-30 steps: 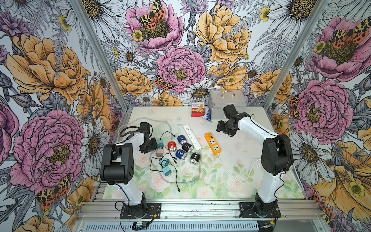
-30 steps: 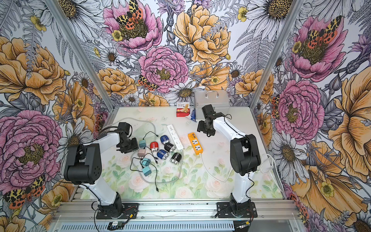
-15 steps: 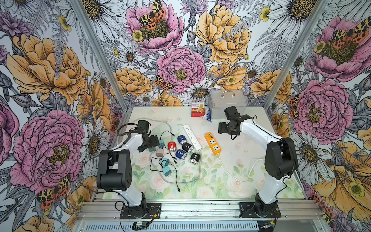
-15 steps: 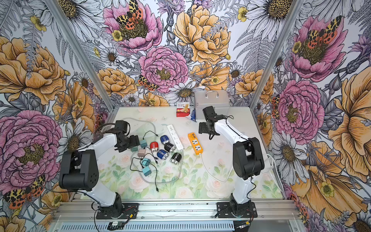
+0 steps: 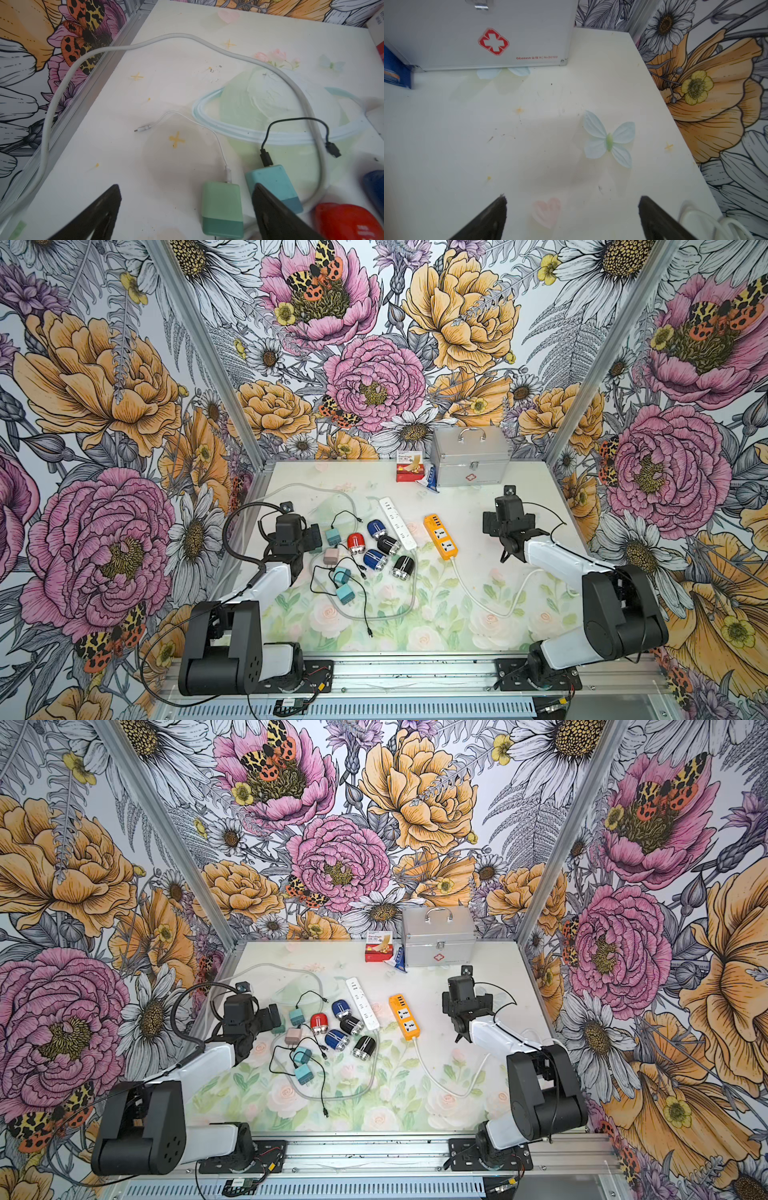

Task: Unplug the electric shaver
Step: Reset both arms

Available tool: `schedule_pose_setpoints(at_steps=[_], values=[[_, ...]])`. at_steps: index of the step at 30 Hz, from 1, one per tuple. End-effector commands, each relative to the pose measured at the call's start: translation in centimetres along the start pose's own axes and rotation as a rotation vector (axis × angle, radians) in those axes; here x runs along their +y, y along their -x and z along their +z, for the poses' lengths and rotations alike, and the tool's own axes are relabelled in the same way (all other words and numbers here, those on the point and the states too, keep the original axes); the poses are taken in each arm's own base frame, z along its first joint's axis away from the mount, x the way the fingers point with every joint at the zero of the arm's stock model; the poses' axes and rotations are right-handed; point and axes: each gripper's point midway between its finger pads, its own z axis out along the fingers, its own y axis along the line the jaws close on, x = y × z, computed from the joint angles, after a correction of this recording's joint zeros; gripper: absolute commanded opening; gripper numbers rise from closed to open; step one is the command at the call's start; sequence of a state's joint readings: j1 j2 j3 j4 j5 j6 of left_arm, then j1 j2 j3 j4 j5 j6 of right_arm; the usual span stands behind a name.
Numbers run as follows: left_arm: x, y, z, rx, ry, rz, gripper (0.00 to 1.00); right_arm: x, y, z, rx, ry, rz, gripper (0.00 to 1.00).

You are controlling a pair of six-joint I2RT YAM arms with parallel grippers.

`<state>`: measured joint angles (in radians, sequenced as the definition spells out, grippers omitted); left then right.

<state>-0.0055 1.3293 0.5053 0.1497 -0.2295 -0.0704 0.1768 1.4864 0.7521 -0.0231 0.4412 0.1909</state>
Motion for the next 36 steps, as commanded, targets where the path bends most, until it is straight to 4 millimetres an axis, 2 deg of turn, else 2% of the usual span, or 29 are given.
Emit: schedule_pose_setpoints(at_steps=[1, 3, 5, 7, 9, 11, 14, 20, 22, 36], values=[[-0.6, 6.0, -0.4, -0.282, -0.030, -0.002, 0.99, -0.8, 5.9, -1.4, -0.258, 0.032, 0.114, 1.00], [-0.7, 7.3, -1.3, -0.409, -0.052, -0.033, 0.99, 0.0, 6.9, -3.1, -0.416, 0.104, 0.075, 1.00], [-1.6, 6.4, -0.7, -0.425, -0.120, -0.034, 0.99, -0.1, 7.6, -3.6, -0.488, 0.096, 0.024, 1.00], [-2.8, 5.6, -0.4, -0.462, -0.166, 0.004, 0.99, 0.1, 7.0, -2.8, -0.410, 0.099, -0.021, 1.00], [-3.4, 5.5, -0.3, -0.474, -0.179, 0.027, 0.99, 0.8, 5.1, -2.3, -0.316, 0.136, -0.055, 1.00], [-2.7, 5.4, 0.4, -0.428, -0.143, 0.009, 0.98, 0.7, 3.4, -2.4, -0.350, 0.143, -0.054, 1.00], [-2.3, 5.5, 0.9, -0.402, -0.127, -0.011, 0.99, 0.3, 2.5, -2.0, -0.441, 0.116, -0.043, 1.00], [-2.2, 5.5, 0.9, -0.414, -0.108, -0.014, 0.99, -1.1, 2.3, -0.7, -0.412, 0.130, 0.043, 1.00], [-2.3, 5.6, 0.8, -0.417, -0.108, -0.010, 0.99, -1.1, 1.6, 0.6, -0.409, 0.238, 0.082, 1.00], [-2.3, 5.6, 0.9, -0.415, -0.115, -0.010, 0.99, -1.2, 1.4, 0.3, -0.417, 0.212, 0.083, 1.00]])
